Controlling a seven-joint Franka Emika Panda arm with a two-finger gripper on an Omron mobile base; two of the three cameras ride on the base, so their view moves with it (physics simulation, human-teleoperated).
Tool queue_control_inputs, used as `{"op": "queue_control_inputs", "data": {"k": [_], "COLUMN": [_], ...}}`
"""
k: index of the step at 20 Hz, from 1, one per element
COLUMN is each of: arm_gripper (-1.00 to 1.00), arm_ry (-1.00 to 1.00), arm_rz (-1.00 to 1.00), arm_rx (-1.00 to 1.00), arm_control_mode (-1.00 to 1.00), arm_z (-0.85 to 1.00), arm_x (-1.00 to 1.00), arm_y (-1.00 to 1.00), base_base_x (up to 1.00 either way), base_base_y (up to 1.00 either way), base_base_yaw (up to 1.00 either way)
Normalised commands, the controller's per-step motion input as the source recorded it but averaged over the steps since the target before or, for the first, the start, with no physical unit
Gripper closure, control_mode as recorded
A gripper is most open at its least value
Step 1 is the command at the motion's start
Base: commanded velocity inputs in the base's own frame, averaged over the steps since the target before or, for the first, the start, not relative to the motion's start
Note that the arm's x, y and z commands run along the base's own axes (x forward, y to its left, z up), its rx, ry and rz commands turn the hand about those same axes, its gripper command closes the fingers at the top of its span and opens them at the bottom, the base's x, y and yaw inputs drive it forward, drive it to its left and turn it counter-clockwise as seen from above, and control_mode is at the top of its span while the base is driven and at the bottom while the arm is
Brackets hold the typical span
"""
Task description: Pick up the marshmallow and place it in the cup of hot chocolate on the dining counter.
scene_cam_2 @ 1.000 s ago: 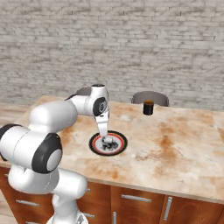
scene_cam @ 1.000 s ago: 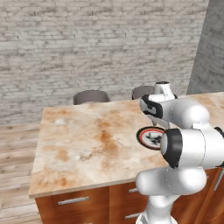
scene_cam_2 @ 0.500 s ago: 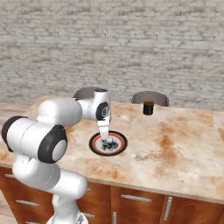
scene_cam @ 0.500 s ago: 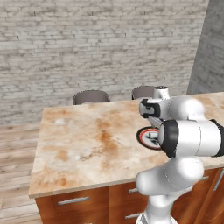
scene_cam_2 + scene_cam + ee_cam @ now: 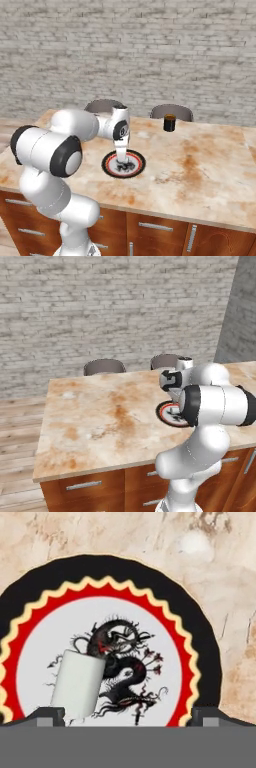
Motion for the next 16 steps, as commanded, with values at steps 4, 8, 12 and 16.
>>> {"op": "queue_control_inputs", "data": {"k": [4,8,12,16], "arm_gripper": [-1.0,-1.0,-1.0,-1.0], "arm_ry": [0.0,0.0,0.0,0.0], "arm_rz": [0.0,0.0,0.0,0.0], "arm_rx": [0.06,0.06,0.04,0.01], "arm_control_mode": [-1.0,-1.0,-1.0,-1.0], "arm_z": [-0.21,-0.17,-0.18,-0.26], "arm_x": [0.27,0.24,0.13,0.07], "arm_y": [-0.01,-0.04,-0.1,-0.03], "base_base_x": [0.0,0.0,0.0,0.0], "base_base_y": [0.0,0.0,0.0,0.0], "base_base_yaw": [0.0,0.0,0.0,0.0]}}
